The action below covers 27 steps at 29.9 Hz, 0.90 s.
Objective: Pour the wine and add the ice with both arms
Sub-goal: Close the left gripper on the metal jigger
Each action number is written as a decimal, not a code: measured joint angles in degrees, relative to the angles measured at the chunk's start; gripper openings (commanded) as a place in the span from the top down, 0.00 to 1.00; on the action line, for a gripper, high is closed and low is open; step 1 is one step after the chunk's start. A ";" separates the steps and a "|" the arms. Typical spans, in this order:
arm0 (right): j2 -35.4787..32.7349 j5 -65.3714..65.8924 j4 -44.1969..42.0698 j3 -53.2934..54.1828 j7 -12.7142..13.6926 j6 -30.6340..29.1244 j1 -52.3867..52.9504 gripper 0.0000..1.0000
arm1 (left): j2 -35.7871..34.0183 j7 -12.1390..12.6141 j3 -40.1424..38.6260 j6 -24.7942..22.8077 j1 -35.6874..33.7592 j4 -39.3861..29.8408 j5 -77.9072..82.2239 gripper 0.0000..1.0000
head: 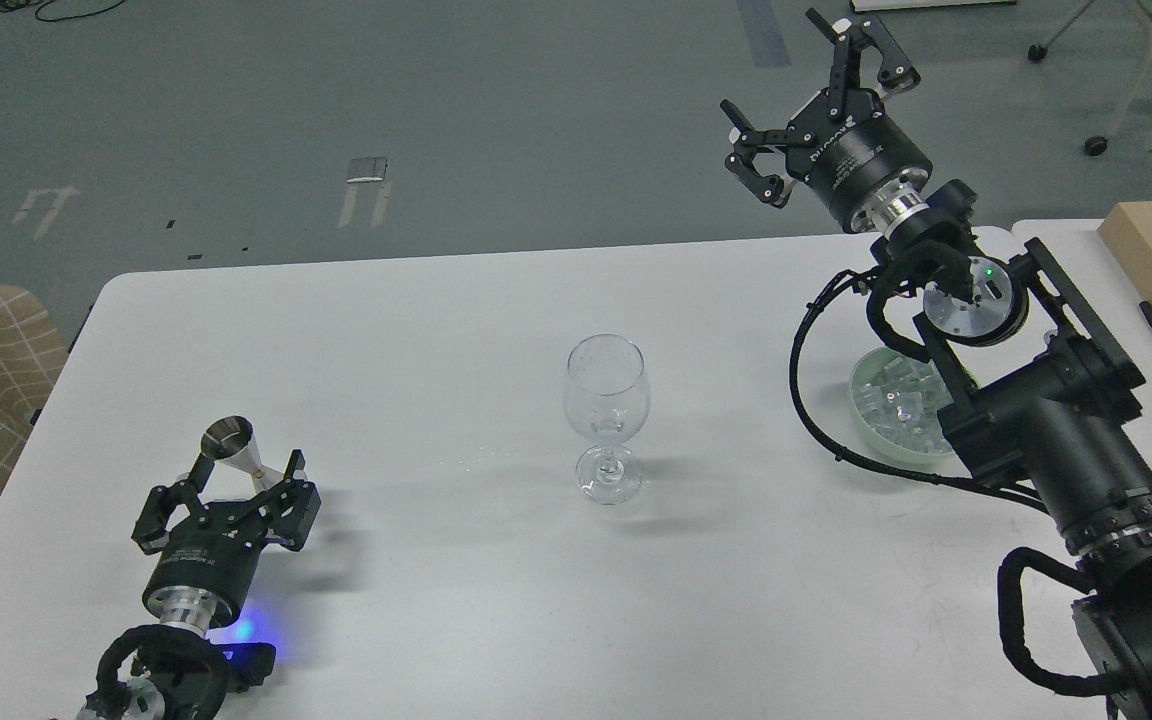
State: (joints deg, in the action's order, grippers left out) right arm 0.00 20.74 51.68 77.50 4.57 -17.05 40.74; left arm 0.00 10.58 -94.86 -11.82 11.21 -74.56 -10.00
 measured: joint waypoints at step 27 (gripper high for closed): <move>0.00 0.00 -0.60 -0.03 0.00 0.03 0.04 0.00 | 0.00 -3.12 0.73 -1.37 -0.97 0.99 0.47 0.27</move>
State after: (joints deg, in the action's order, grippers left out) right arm 0.00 20.74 51.08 77.47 4.58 -17.01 40.78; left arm 0.00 7.46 -94.13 -13.19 10.24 -73.57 -9.53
